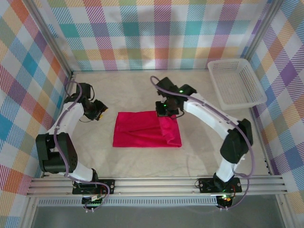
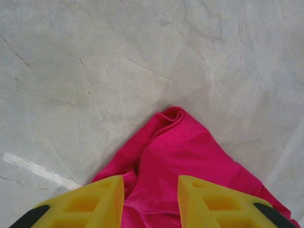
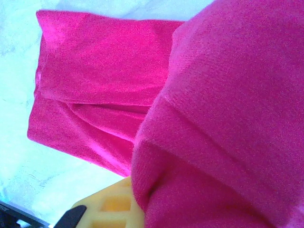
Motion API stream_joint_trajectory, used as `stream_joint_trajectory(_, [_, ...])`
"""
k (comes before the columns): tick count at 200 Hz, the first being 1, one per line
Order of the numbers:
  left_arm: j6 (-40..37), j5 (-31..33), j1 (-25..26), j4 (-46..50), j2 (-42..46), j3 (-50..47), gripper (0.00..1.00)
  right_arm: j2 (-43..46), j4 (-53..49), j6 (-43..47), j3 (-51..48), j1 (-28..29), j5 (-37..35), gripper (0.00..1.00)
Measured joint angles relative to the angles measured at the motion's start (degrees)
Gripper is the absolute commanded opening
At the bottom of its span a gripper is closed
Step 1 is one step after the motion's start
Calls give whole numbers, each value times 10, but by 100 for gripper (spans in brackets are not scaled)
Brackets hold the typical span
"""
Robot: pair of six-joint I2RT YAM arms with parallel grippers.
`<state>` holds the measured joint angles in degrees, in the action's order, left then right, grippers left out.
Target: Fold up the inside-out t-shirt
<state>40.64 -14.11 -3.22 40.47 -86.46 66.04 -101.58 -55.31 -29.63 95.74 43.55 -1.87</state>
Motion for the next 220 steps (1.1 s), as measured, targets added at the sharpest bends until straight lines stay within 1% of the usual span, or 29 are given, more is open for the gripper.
stream_joint_trajectory(21, [-2,-2,-3,1,3,-8,35,-58,-3,-6,50,30,-2,4])
stream_joint_trajectory(41, [-4,-5,-10,1,4,-13,35,-114,-9,-12,107,50,-9,9])
stream_joint_trajectory(46, [-5,-6,-12,1,4,-14,35,-127,-12,-13,120,55,-12,12])
stream_joint_trajectory(57, [-9,-10,-17,0,4,-17,35,-155,-18,-16,150,64,-14,25])
stream_joint_trajectory(64, [-11,-12,-20,0,5,-19,35,-174,-23,-18,171,69,-14,30])
stream_joint_trajectory(81, [-13,-15,-29,0,11,-26,35,-222,-39,-31,233,82,-2,51])
stream_joint_trajectory(90, [-15,-16,-35,1,14,-30,35,-242,-47,-28,266,87,0,60])
stream_joint_trajectory(106, [-17,-18,-45,1,18,-30,35,-256,-63,-29,306,100,2,63])
stream_joint_trajectory(124, [-19,-23,-50,0,19,-31,35,-239,-74,-25,308,108,-7,65])
stream_joint_trajectory(140, [-19,-35,-49,-6,24,-40,35,-186,-70,-25,250,113,-25,62])
stream_joint_trajectory(150, [-13,-42,-45,-14,30,-52,36,-135,-56,-25,183,109,-33,55])
stream_joint_trajectory(158, [-9,-44,-40,-19,35,-61,36,-90,-43,-27,123,101,-35,46])
stream_joint_trajectory(159, [-9,-45,-39,-20,36,-62,36,-82,-42,-27,112,99,-36,46])
stream_joint_trajectory(160, [-8,-45,-38,-20,37,-63,36,-78,-41,-26,106,98,-36,43])
stream_joint_trajectory(164, [-5,-44,-33,-22,39,-67,36,-54,-30,-30,73,91,-34,37])
stream_joint_trajectory(172, [3,-43,-17,-23,44,-70,36,-12,-9,-34,12,72,-28,28])
stream_joint_trajectory(184, [12,-38,24,-30,49,-70,36,41,30,-45,-78,33,-10,15])
stream_joint_trajectory(197, [23,-32,77,-32,50,-63,36,77,84,-61,-169,-9,16,5])
stream_joint_trajectory(209, [36,-26,128,-34,50,-52,35,84,133,-77,-238,-43,39,0])
stream_joint_trajectory(220, [48,-13,172,-36,51,-40,35,79,170,-93,-287,-60,59,0])
